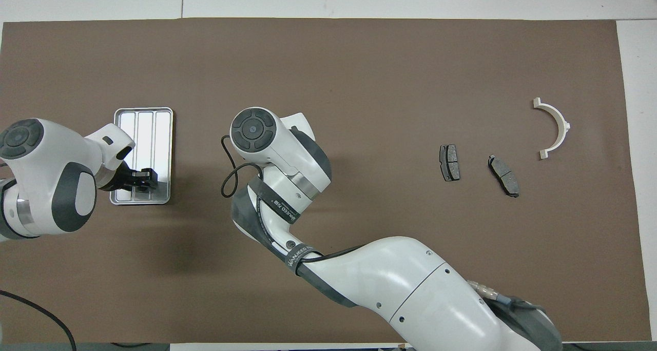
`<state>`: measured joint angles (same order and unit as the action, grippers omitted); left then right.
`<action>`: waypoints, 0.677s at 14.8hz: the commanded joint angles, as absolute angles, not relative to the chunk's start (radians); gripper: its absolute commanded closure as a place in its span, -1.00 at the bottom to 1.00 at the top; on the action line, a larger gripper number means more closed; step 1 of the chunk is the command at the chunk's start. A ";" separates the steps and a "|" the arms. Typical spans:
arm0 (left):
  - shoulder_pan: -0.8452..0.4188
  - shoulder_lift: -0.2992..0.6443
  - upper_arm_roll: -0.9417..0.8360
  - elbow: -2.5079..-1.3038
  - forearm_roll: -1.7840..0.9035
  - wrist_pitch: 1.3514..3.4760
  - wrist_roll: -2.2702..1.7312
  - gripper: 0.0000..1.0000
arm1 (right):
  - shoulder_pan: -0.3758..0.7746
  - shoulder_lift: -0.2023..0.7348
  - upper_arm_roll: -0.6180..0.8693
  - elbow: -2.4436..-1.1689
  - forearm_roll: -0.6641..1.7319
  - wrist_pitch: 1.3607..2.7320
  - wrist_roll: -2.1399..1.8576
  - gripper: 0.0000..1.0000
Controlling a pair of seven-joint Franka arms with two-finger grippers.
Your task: Place bearing gear from tray to pile
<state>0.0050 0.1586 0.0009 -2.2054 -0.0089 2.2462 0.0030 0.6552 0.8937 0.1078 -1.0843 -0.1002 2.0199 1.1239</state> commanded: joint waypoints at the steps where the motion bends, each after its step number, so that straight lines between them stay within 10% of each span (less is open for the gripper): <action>1: 0.008 0.126 -0.002 -2.250 -0.025 2.278 -0.002 -0.22 | 0.635 0.896 0.127 -1.123 -0.087 2.034 1.095 1.00; 6: 0.002 0.110 -0.002 -2.303 -0.025 2.304 -0.014 -0.11 | 0.542 0.823 0.129 -1.086 -0.092 1.860 0.944 1.00; 10: 0.000 0.110 -0.003 -2.286 -0.025 2.299 -0.040 0.72 | 0.370 0.672 0.158 -1.071 -0.084 1.691 0.647 1.00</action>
<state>0.0049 0.1283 -0.0001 -2.2540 -0.0170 2.2809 -0.0133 0.4587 0.7726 0.1249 -1.0442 -0.0998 1.7637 0.7876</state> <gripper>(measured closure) 0.661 0.643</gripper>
